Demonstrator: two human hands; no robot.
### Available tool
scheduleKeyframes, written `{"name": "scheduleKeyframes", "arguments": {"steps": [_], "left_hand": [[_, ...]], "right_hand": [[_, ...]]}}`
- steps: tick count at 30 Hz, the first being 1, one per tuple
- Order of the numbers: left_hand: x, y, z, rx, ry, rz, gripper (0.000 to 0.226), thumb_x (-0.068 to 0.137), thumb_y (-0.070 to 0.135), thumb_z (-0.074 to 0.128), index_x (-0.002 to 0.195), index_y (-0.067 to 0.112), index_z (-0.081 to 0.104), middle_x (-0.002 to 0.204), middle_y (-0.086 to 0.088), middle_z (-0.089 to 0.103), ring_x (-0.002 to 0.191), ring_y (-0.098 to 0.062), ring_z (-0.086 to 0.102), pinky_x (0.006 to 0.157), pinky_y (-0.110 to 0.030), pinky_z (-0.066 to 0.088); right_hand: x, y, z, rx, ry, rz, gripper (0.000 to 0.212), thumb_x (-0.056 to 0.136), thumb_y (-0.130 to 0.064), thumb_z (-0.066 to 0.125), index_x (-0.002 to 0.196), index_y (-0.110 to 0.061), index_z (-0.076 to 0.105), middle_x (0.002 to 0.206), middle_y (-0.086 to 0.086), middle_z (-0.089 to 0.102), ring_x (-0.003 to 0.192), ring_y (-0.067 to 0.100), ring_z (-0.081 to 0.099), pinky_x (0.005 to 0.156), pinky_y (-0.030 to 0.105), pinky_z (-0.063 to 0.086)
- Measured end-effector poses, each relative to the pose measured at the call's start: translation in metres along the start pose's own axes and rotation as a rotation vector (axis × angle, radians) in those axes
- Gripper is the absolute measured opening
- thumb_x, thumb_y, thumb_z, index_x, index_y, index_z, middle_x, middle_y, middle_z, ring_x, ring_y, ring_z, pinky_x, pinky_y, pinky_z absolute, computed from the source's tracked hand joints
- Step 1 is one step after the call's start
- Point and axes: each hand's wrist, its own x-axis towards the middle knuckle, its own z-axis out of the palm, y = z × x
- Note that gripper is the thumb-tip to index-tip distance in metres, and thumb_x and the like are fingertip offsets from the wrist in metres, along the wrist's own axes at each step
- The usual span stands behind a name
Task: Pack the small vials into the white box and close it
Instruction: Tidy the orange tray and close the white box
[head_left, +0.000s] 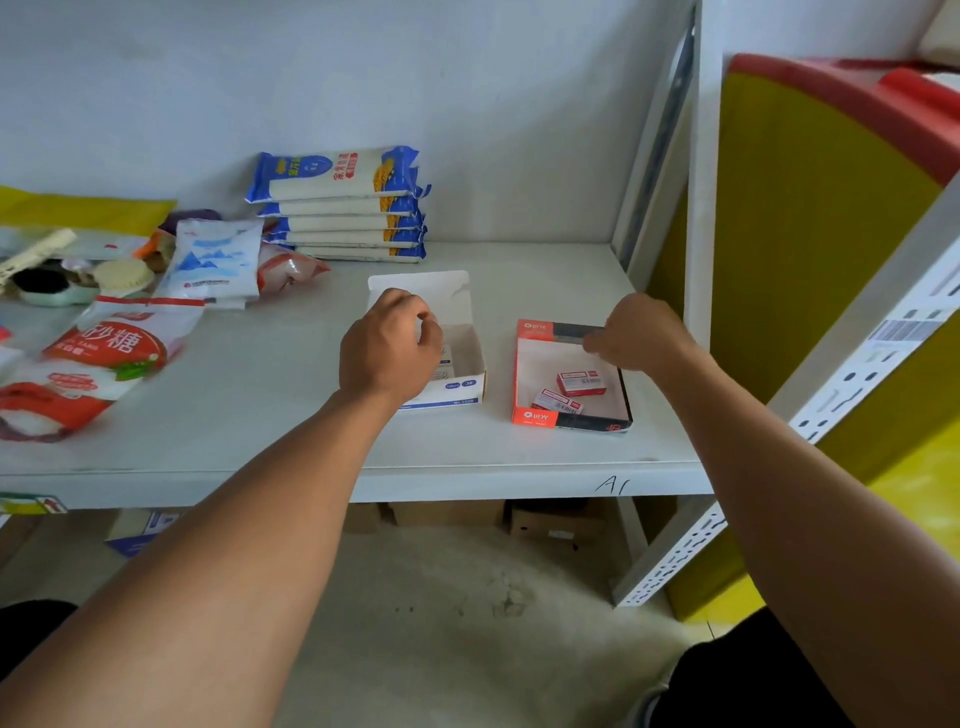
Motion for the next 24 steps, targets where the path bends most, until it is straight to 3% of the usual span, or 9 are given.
{"name": "scheduleKeyframes", "arguments": {"steps": [2,5,9,13,15,17,21,24], "left_hand": [[-0.001,0.000,0.000,-0.003,-0.001,0.000,0.017,0.092,0.022,0.052,0.090,0.010,0.064,0.104,-0.006,0.062,0.080,-0.032,0.061,0.067,-0.038,0.052],[-0.001,0.001,0.001,-0.005,-0.003,0.002,0.017,0.091,0.023,0.052,0.089,0.010,0.064,0.103,-0.006,0.063,0.079,-0.033,0.061,0.067,-0.039,0.053],[0.000,-0.001,0.001,-0.007,-0.011,-0.001,0.017,0.090,0.022,0.052,0.089,0.009,0.064,0.103,-0.006,0.063,0.079,-0.033,0.061,0.066,-0.038,0.052],[0.000,-0.002,0.000,-0.004,-0.010,0.007,0.017,0.089,0.021,0.052,0.087,0.009,0.064,0.101,-0.006,0.062,0.077,-0.033,0.060,0.063,-0.036,0.050],[0.000,-0.004,-0.001,-0.002,-0.006,0.006,0.017,0.089,0.022,0.052,0.086,0.010,0.063,0.101,-0.006,0.062,0.077,-0.033,0.060,0.063,-0.036,0.050],[0.000,-0.006,-0.002,0.003,-0.007,0.005,0.017,0.090,0.023,0.052,0.087,0.010,0.064,0.102,-0.005,0.062,0.078,-0.033,0.061,0.064,-0.037,0.051],[-0.001,-0.005,-0.002,0.007,0.001,-0.002,0.017,0.091,0.022,0.052,0.089,0.010,0.064,0.103,-0.006,0.063,0.079,-0.031,0.061,0.064,-0.034,0.050],[0.000,-0.005,-0.002,-0.001,-0.002,0.008,0.017,0.091,0.022,0.052,0.088,0.011,0.064,0.102,-0.005,0.063,0.078,-0.031,0.061,0.064,-0.036,0.051]], "right_hand": [[0.000,-0.008,-0.001,-0.054,-0.042,-0.097,0.028,0.085,-0.036,0.070,0.093,-0.010,0.065,0.081,-0.002,0.067,0.069,0.020,0.064,0.056,0.026,0.050],[-0.007,-0.018,-0.002,-0.120,-0.256,-0.239,0.033,0.077,-0.039,0.078,0.099,-0.014,0.074,0.093,0.001,0.073,0.082,0.022,0.067,0.079,0.032,0.055],[-0.015,-0.023,0.014,-0.207,-0.344,-0.407,0.033,0.072,-0.039,0.079,0.102,-0.027,0.076,0.103,-0.006,0.072,0.091,0.017,0.064,0.088,0.034,0.052],[-0.020,-0.030,0.022,-0.278,-0.331,-0.454,0.030,0.077,-0.032,0.076,0.105,-0.021,0.075,0.103,-0.004,0.070,0.089,0.015,0.060,0.086,0.032,0.053],[-0.020,-0.032,0.020,-0.259,-0.313,-0.454,0.026,0.076,-0.039,0.075,0.097,-0.022,0.077,0.096,-0.004,0.071,0.080,0.012,0.060,0.075,0.028,0.052],[-0.017,-0.034,0.014,-0.170,-0.272,-0.436,0.024,0.076,-0.040,0.075,0.089,-0.020,0.078,0.091,-0.002,0.071,0.076,0.013,0.062,0.068,0.027,0.047],[-0.010,-0.040,0.000,0.203,-0.143,-0.329,0.023,0.071,-0.023,0.082,0.091,-0.012,0.077,0.084,0.003,0.072,0.082,0.023,0.068,0.077,0.036,0.057],[-0.008,-0.036,0.005,0.244,-0.092,-0.318,0.027,0.078,-0.011,0.078,0.104,-0.012,0.073,0.100,0.004,0.068,0.087,0.021,0.062,0.072,0.027,0.048]]}}
